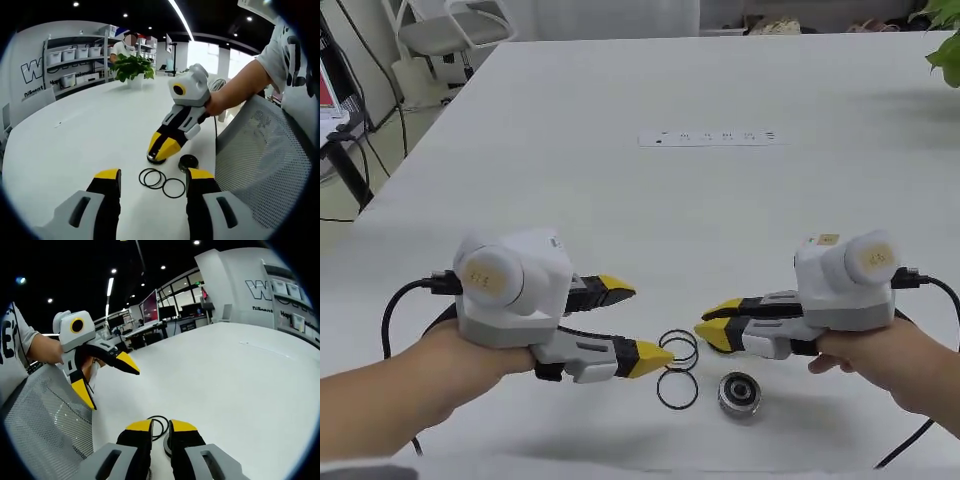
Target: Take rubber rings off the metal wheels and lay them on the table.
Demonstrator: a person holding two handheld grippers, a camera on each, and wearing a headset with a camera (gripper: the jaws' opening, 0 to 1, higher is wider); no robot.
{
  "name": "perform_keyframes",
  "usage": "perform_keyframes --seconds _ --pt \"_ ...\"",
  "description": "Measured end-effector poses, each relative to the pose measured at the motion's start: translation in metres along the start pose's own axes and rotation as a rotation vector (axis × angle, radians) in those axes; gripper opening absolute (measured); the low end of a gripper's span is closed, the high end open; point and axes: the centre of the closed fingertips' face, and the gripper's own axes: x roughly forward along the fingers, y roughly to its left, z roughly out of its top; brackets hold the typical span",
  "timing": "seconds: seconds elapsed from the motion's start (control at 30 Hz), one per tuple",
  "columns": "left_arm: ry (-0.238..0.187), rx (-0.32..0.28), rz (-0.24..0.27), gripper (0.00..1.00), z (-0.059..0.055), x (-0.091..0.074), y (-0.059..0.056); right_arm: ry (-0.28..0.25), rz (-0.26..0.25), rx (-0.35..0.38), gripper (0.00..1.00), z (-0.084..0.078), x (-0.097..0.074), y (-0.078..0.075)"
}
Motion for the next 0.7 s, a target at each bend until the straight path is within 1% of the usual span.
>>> perform_keyframes --seconds 0.23,0.57,0.7 --pt "0.009 0.005 -0.008 0.49 0.0 0.002 0.001 -0.018 -0.024 0.011 0.1 0.002 -0.008 -0.008" --pt "0.018 0.017 -0.016 0.48 0.003 0.007 0.003 -0.028 -0.052 0.018 0.11 -0.003 -0.017 -0.016" --pt "0.013 0.013 -0.018 0.47 0.006 0.01 0.003 -0.035 -0.064 0.025 0.11 -0.004 -0.022 -0.02"
